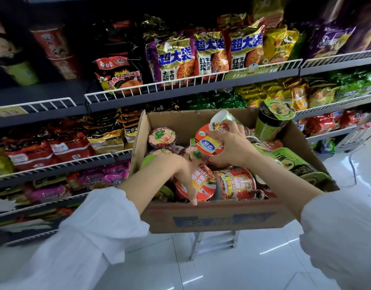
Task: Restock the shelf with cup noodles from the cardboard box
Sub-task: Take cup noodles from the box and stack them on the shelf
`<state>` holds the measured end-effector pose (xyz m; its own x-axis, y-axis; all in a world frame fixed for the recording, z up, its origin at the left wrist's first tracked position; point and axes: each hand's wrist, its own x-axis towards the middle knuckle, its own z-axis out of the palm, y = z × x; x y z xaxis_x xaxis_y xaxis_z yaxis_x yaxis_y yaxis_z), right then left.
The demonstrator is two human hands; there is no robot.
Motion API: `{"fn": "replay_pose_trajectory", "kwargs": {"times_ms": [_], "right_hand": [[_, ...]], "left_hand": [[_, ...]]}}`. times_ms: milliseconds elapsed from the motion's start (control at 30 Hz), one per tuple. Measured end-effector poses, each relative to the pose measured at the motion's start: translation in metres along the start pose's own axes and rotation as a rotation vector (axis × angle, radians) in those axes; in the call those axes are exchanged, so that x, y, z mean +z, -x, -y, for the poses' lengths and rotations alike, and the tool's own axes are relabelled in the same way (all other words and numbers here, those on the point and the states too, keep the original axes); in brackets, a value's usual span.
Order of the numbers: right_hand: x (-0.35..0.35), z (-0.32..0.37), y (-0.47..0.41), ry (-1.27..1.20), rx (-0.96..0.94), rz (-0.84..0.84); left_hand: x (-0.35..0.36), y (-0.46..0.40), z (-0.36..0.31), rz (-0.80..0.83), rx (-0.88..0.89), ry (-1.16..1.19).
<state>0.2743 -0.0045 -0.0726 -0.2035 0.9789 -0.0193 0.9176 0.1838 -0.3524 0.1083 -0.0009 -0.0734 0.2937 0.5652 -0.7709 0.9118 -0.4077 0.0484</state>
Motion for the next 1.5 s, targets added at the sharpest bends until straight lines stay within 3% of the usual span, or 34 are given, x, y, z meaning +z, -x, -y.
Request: {"fn": "replay_pose_trajectory", "kwargs": {"times_ms": [67,200,633,767,900,1067,1333,1500], "right_hand": [[0.001,-0.001,0.004,-0.003,-0.015,-0.010],[0.007,-0.005,0.013,-0.056,-0.026,-0.053],[0.005,-0.004,0.025,-0.306,0.080,-0.111],[-0.003,0.020,0.024,-0.352,0.063,-0.185],[-0.015,0.056,0.009,-0.382,0.029,-0.233],[-0.010,0.115,-0.022,-0.374,-0.079,-0.214],[0.019,0.259,-0.079,-0.449,-0.232,-0.184],[0.040,0.353,-0.124,-0.515,-0.266,-0.269]], "left_hand": [[0.005,0.002,-0.001,-0.013,-0.022,-0.009],[0.018,0.009,-0.001,-0.189,0.001,0.061],[0.036,0.045,0.029,-0.762,-0.027,0.836],[0.033,0.063,0.040,-0.947,-0.062,0.941],[0.027,0.085,0.062,-1.241,-0.094,1.003],[0.028,0.115,0.111,-1.463,-0.108,0.985],[0.054,0.175,0.243,-1.593,-0.234,1.062],[0.051,0.208,0.338,-1.657,-0.251,0.999]]}}
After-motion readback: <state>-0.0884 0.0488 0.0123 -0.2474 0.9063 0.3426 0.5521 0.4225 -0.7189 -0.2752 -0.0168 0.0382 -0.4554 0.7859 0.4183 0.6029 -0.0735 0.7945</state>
